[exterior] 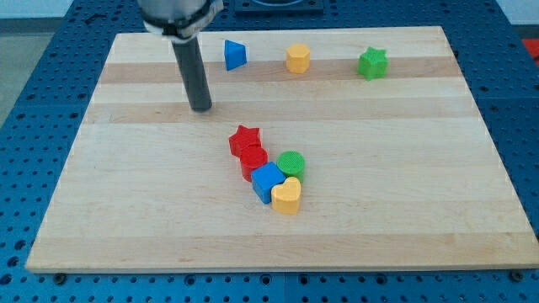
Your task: Move the blue triangle towards the group of blocks
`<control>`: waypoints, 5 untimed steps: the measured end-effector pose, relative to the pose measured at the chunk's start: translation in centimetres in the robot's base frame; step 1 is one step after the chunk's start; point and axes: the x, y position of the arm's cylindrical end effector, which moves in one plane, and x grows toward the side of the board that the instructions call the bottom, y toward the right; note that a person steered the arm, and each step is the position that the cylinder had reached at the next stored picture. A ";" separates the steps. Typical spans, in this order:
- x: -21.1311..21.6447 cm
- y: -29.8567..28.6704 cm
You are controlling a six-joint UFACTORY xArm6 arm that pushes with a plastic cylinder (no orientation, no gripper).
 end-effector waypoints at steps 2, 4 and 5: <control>-4.7 0.0; -13.2 -0.2; -13.8 -0.2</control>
